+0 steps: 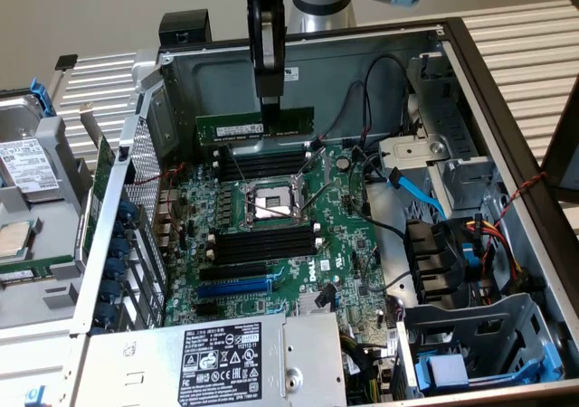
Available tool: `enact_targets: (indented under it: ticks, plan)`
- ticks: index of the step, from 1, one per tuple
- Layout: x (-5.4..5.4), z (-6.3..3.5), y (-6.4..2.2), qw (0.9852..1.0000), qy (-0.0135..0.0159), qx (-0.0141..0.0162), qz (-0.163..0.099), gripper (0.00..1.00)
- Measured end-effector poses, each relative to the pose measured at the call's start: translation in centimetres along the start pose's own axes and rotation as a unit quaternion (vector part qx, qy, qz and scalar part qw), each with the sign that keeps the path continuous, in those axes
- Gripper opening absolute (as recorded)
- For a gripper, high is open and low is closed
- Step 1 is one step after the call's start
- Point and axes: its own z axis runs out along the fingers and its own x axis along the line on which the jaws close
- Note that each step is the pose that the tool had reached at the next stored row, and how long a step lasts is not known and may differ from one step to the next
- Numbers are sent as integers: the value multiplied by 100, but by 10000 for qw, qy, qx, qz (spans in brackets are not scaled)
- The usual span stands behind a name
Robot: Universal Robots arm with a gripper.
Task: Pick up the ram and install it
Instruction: 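Insert the ram into the slot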
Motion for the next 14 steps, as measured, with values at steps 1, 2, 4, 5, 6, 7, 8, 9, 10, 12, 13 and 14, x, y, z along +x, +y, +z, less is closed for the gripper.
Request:
enact_targets:
  ticks: [1,2,4,5,6,7,8,9,10,12,13,14]
  plan:
    - [0,9,4,10000,18,6,1,12]
    - [0,17,7,10000,41,10,2,12]
    - [0,36,10,10000,84,16,3,12]
    - [0,50,9,10000,93,18,3,12]
    - [0,68,8,10000,96,17,3,12]
    - [-1,86,8,10000,97,17,3,12]
    - [-1,104,7,10000,97,17,3,12]
    - [-1,122,7,10000,97,17,3,12]
    - [-1,140,7,10000,97,17,3,12]
    - [-2,168,6,10000,97,17,3,12]
    - [-2,175,5,10000,97,17,3,12]
    - [-2,176,6,10000,98,16,3,12]
